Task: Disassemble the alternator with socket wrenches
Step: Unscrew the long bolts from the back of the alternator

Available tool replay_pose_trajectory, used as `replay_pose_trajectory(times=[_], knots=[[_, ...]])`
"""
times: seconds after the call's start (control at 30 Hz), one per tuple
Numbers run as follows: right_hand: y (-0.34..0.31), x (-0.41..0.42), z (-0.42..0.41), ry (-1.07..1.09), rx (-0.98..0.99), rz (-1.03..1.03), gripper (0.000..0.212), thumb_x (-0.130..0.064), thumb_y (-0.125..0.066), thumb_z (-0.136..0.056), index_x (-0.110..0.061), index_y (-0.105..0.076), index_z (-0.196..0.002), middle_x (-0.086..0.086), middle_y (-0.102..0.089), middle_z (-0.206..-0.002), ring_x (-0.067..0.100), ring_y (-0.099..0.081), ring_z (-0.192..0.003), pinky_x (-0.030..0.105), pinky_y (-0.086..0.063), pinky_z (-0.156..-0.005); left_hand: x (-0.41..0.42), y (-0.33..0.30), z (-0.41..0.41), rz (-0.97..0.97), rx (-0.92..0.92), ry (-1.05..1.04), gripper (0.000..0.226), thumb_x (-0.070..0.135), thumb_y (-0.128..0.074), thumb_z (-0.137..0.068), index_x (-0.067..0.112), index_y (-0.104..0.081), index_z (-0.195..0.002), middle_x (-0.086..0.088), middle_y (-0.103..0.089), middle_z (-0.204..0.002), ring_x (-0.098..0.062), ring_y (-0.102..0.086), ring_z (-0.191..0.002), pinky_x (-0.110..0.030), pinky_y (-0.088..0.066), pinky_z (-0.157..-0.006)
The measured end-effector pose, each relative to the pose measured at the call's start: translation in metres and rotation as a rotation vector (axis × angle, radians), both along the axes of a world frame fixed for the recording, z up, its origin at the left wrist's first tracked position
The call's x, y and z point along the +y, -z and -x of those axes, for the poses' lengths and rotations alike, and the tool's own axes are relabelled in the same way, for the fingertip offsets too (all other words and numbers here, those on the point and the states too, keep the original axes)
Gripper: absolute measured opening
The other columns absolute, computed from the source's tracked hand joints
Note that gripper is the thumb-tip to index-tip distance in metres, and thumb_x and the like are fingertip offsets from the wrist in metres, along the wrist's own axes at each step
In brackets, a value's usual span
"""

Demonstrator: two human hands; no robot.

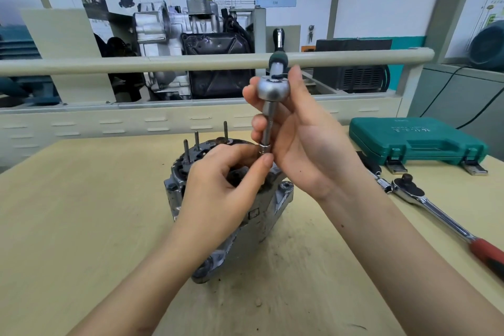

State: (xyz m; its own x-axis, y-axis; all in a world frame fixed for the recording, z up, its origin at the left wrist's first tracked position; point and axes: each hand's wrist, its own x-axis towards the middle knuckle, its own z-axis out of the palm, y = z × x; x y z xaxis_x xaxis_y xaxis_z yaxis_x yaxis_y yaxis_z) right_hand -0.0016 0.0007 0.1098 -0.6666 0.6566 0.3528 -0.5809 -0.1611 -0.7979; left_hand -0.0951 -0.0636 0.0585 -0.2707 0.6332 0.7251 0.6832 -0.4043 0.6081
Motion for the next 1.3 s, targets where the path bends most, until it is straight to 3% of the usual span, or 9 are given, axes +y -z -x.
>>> replay_pose_trajectory(times=[0.1,0.37,0.43,0.5,0.63,0.87,1.0,1.13,1.3], knots=[[0.0010,-0.0016,0.0004,-0.003,0.025,-0.005,0.035,-0.045,-0.046,-0.075,-0.013,-0.062,-0.077,-0.006,-0.068,-0.070,0.005,-0.053,-0.049,0.017,-0.043,-0.052,0.0004,0.0002,0.0002,-0.025,-0.001,-0.039,0.010,0.029,-0.062,-0.076,0.036,-0.058,-0.070,0.010,-0.063,-0.066,0.000,-0.054,-0.066,-0.008,-0.038,-0.062],[0.0031,-0.0034,0.0016,0.069,0.058,0.007,0.075,-0.039,-0.057,-0.062,0.002,-0.048,-0.124,0.000,-0.054,-0.069,0.008,-0.054,-0.053,0.020,-0.044,-0.054,0.0049,0.0023,-0.0015,-0.033,-0.049,-0.066,0.016,0.034,-0.064,-0.074,0.024,-0.057,-0.063,0.012,-0.059,-0.059,-0.006,-0.053,-0.063,-0.018,-0.039,-0.060],[0.0026,-0.0035,0.0016,0.078,0.030,-0.007,0.067,-0.043,-0.050,-0.068,0.007,-0.054,-0.112,-0.003,-0.062,-0.066,0.006,-0.055,-0.052,0.018,-0.044,-0.053,0.0046,0.0020,-0.0014,-0.033,-0.057,-0.066,0.015,0.035,-0.064,-0.074,0.027,-0.057,-0.064,0.011,-0.058,-0.060,-0.007,-0.051,-0.063,-0.018,-0.038,-0.060],[0.0027,-0.0012,0.0022,0.061,0.026,0.004,0.043,-0.044,-0.042,-0.080,-0.007,-0.061,-0.089,-0.007,-0.066,-0.066,0.004,-0.054,-0.049,0.016,-0.043,-0.051,0.0035,0.0016,-0.0017,-0.019,-0.034,-0.056,0.012,0.037,-0.063,-0.075,0.032,-0.057,-0.067,0.009,-0.058,-0.064,-0.008,-0.052,-0.066,-0.017,-0.038,-0.061],[0.0011,-0.0035,0.0024,0.035,0.042,0.025,0.040,-0.040,-0.032,-0.093,-0.013,-0.059,-0.078,-0.007,-0.067,-0.067,0.004,-0.052,-0.047,0.016,-0.041,-0.050,0.0020,0.0017,-0.0019,-0.004,0.025,-0.053,0.008,0.038,-0.060,-0.077,0.037,-0.056,-0.070,0.011,-0.058,-0.068,-0.004,-0.053,-0.073,-0.014,-0.038,-0.064],[0.0026,-0.0059,0.0022,0.054,0.067,0.024,0.061,-0.042,-0.052,-0.064,-0.008,-0.050,-0.115,-0.006,-0.061,-0.067,0.005,-0.053,-0.050,0.019,-0.042,-0.052,0.0033,0.0017,-0.0018,-0.034,0.057,-0.107,0.018,0.032,-0.062,-0.076,0.037,-0.050,-0.064,0.007,-0.054,-0.064,0.002,-0.047,-0.068,-0.008,-0.033,-0.063],[0.0040,-0.0047,0.0013,0.067,0.143,0.042,0.055,-0.032,-0.063,-0.060,-0.016,-0.043,-0.109,-0.003,-0.060,-0.071,0.010,-0.057,-0.054,0.021,-0.045,-0.050,0.0033,0.0022,-0.0026,-0.047,0.066,-0.127,0.023,0.032,-0.066,-0.077,0.035,-0.049,-0.062,0.011,-0.052,-0.062,0.003,-0.046,-0.068,-0.006,-0.033,-0.061],[0.0036,-0.0072,0.0021,0.075,0.084,0.019,0.072,-0.037,-0.058,-0.064,0.003,-0.048,-0.123,-0.001,-0.061,-0.070,0.008,-0.058,-0.053,0.019,-0.045,-0.052,0.0030,0.0025,-0.0027,-0.038,0.009,-0.113,0.017,0.034,-0.062,-0.075,0.034,-0.050,-0.063,0.010,-0.051,-0.064,0.001,-0.047,-0.066,-0.006,-0.033,-0.061],[0.0040,-0.0028,0.0032,0.042,0.034,0.034,0.039,-0.045,-0.041,-0.083,-0.012,-0.062,-0.081,-0.005,-0.069,-0.070,0.005,-0.056,-0.049,0.016,-0.044,-0.050,0.0008,0.0029,-0.0022,-0.001,0.045,-0.039,0.017,0.029,-0.057,-0.079,0.042,-0.049,-0.071,0.021,-0.051,-0.076,0.000,-0.049,-0.087,-0.005,-0.036,-0.074]])
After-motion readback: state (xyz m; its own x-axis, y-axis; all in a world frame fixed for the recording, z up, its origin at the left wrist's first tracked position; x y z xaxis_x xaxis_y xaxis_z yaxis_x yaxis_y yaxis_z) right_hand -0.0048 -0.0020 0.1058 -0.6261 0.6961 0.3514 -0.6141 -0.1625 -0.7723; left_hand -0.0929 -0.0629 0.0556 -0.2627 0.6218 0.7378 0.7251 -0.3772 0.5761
